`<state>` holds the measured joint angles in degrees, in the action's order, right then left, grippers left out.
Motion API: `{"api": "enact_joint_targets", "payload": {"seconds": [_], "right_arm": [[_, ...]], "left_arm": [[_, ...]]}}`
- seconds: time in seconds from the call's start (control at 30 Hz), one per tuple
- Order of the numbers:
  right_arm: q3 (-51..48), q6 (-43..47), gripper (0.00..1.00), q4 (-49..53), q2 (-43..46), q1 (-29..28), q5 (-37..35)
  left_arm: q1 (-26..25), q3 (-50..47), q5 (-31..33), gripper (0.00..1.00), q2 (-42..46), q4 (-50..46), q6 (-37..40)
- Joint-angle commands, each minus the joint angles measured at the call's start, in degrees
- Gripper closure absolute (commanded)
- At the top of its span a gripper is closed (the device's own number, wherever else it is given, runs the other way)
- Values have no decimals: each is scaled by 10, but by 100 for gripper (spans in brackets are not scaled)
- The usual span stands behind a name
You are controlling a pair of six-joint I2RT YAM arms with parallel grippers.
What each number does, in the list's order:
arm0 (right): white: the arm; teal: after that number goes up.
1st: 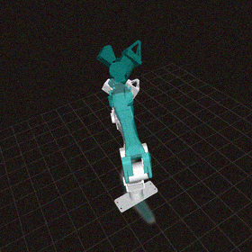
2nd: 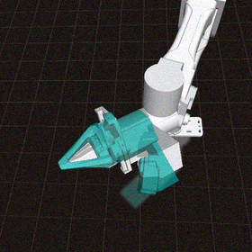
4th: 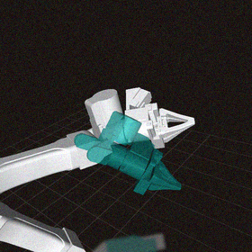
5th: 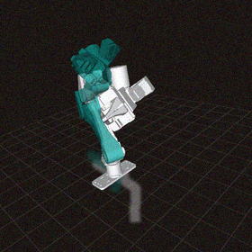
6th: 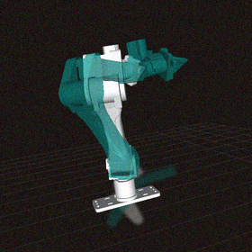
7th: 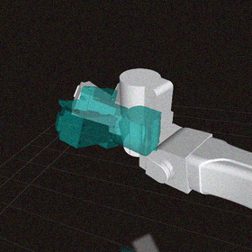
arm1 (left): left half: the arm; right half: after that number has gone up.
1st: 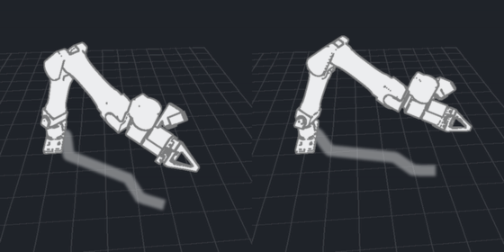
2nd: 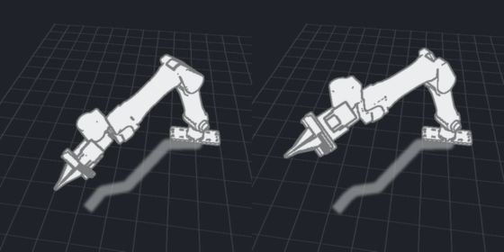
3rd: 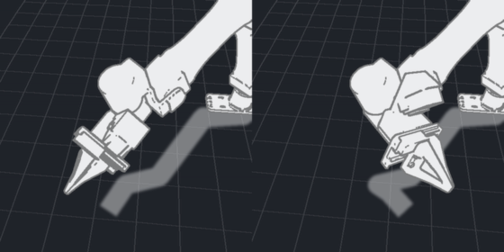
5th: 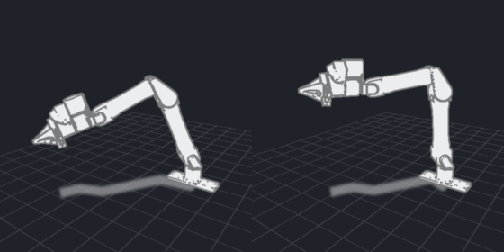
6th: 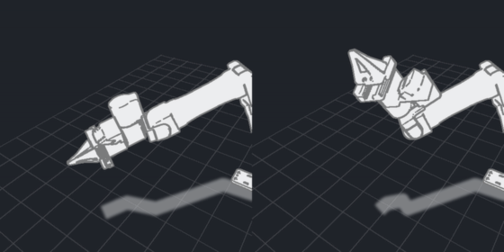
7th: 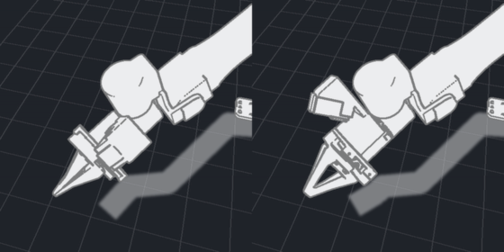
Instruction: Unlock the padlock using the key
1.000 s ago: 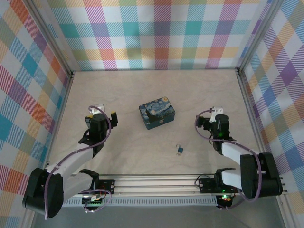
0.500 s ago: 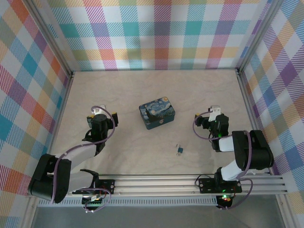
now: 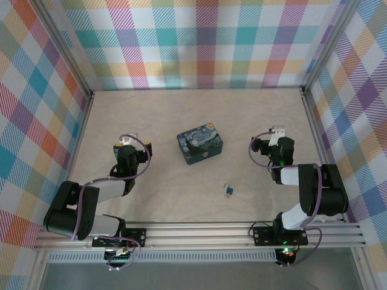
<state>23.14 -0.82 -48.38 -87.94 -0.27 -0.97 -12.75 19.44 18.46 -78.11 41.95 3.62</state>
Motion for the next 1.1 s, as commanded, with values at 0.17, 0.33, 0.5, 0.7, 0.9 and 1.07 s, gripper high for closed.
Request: {"api": "enact_joint_targets", "payload": {"seconds": [0.17, 0.33, 0.5, 0.7, 0.9, 1.07], "right_arm": [[0, -5, 0, 0, 0, 2, 10], [0, -5, 0, 0, 0, 3, 10], [0, -5, 0, 0, 0, 2, 10], [0, -4, 0, 0, 0, 2, 9], [0, -3, 0, 0, 0, 1, 8], [0, -3, 0, 0, 0, 2, 8]], "left_arm": [[23, -34, -49, 0, -73, 161, 29], [43, -21, -55, 0, -111, 171, 7], [55, 31, -55, 0, -115, 74, -11], [84, 42, -88, 0, -114, 51, -32], [84, 41, -87, 0, -115, 52, -31], [84, 42, -88, 0, -114, 52, -31]]}}
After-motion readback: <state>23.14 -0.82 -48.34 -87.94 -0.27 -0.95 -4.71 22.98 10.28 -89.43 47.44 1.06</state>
